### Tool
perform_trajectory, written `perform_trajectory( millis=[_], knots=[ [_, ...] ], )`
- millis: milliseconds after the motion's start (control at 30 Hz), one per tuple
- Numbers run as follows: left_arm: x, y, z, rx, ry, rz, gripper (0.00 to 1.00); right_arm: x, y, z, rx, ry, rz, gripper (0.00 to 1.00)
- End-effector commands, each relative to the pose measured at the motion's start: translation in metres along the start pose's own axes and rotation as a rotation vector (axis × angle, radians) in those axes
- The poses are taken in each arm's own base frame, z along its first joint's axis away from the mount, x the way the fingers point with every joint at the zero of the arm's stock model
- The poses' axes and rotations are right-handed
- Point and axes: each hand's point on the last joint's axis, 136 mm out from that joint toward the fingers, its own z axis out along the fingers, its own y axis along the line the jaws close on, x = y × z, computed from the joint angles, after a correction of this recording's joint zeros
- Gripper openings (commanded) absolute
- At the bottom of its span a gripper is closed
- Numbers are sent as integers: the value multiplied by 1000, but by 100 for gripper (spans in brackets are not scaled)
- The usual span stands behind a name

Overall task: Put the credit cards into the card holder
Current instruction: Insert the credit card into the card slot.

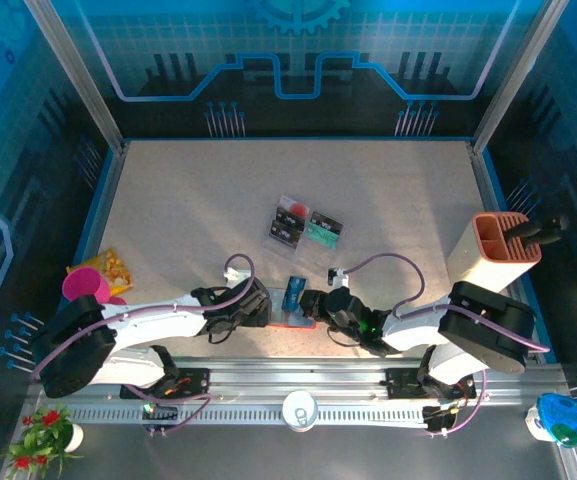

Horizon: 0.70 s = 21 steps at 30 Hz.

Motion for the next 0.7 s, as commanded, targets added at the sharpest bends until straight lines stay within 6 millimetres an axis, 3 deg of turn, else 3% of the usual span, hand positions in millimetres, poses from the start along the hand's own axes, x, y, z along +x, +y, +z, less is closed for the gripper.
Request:
perform_trajectory(
  millis=[0, 667],
  knots=[
    [5, 7, 3, -26, 3, 1, 99, 5, 0, -1, -12, 0, 14, 0],
    [4, 6, 3, -25, -1, -1, 99, 28, -22, -5, 85, 79, 17, 0]
  ],
)
